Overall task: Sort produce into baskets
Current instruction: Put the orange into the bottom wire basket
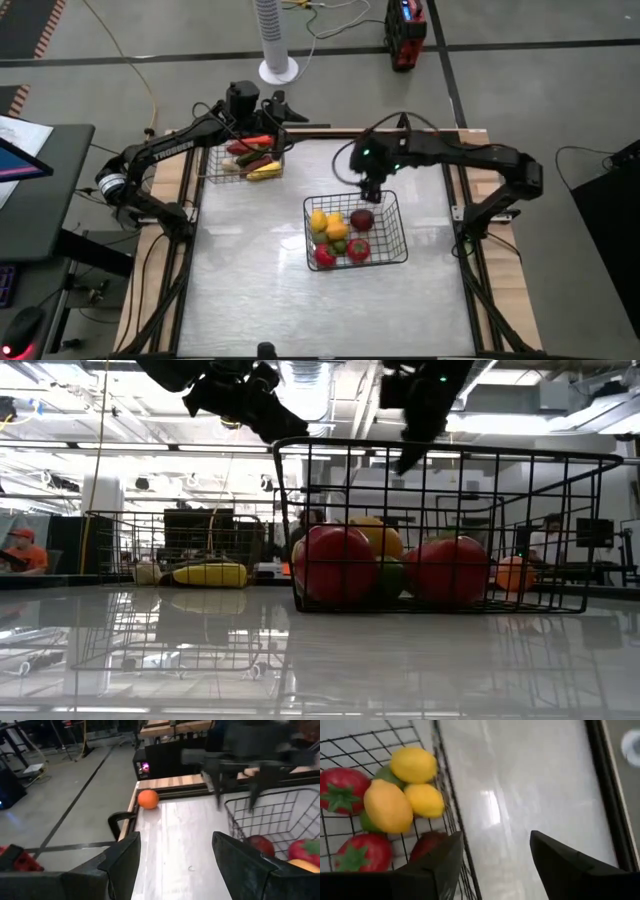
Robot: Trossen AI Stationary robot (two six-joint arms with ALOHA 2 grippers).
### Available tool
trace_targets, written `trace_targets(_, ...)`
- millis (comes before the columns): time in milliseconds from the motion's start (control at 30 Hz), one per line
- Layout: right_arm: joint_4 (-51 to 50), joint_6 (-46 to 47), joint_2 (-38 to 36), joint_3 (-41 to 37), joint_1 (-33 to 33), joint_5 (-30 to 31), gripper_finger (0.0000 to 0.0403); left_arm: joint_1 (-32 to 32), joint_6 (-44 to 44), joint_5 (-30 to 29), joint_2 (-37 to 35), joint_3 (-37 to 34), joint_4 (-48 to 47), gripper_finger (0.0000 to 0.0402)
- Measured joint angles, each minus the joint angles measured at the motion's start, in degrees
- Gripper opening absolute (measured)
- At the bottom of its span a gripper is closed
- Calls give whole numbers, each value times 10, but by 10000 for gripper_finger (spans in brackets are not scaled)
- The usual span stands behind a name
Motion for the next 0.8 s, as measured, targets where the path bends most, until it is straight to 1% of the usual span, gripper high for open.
trace_targets(100, -28, 40, -41, -26, -39, 28, 260, -5, -9, 20, 0, 0, 5, 235)
trace_targets(200, -26, 110, -92, -84, -100, 76, 260, -17, -8, 26, 1, 0, -3, 235)
trace_targets(333, 30, 210, -153, -180, -192, 109, 260, -33, 1, 22, 2, 0, 4, 235)
trace_targets(433, 82, 228, -177, -239, -249, 108, 260, -40, 1, 20, 3, 0, 9, 235)
trace_targets(567, 134, 234, -179, -285, -301, 108, 260, -46, 1, -2, 3, 0, 12, 235)
trace_targets(667, 144, 239, -157, -291, -329, 109, 260, -46, 1, -4, 3, 0, 14, 235)
trace_targets(800, 166, 227, -116, -291, -352, 129, 260, -46, 1, -6, 3, 0, 13, 235)
